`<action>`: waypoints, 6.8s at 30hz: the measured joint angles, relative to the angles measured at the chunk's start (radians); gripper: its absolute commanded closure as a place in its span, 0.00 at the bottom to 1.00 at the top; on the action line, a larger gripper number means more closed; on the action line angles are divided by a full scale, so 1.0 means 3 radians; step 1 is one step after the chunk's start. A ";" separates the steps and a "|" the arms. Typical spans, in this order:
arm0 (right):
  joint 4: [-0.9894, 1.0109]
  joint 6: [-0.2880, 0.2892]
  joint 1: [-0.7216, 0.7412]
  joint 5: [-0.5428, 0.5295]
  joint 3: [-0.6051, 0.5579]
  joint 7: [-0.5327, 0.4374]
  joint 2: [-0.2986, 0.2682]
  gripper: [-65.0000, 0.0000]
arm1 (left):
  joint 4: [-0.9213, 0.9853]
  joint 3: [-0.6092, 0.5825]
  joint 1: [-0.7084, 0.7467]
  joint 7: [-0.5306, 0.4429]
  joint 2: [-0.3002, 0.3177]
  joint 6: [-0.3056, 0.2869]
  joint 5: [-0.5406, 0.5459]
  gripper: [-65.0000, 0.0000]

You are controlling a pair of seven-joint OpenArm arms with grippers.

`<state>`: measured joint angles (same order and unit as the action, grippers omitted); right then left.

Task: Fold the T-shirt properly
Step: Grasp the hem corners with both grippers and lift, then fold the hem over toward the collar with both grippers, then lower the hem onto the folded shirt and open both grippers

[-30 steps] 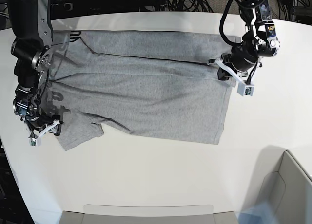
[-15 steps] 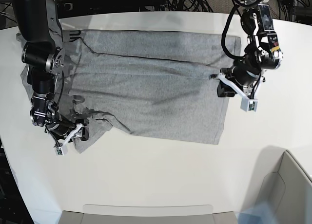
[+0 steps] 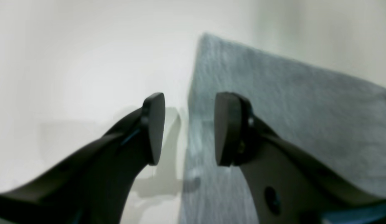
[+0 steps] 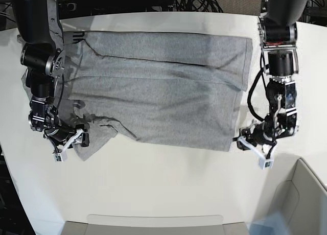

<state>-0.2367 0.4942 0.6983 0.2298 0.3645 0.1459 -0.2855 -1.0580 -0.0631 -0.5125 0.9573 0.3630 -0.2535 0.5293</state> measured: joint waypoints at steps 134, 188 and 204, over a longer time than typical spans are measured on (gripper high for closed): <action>-0.5670 0.0628 -0.2945 0.0028 0.0907 0.3101 0.0703 0.62 | -0.2771 0.0779 0.2557 0.0811 0.0084 -0.0776 0.0032 0.59; -0.5662 0.0628 -0.2937 0.0029 0.0894 0.3095 0.0696 0.62 | -0.1141 0.1736 0.2117 0.0914 -0.0109 -0.1531 0.0350 1.00; -0.5662 0.0628 -0.2928 0.0028 0.0898 0.3095 0.0697 0.62 | -0.0884 0.2093 0.1785 0.1340 0.0212 -0.1499 0.0188 1.00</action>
<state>-1.9354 0.6827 -0.1802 0.2382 0.6338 1.0744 -0.0765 -1.3231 0.5648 0.0231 1.3594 0.4267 -0.7033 0.5858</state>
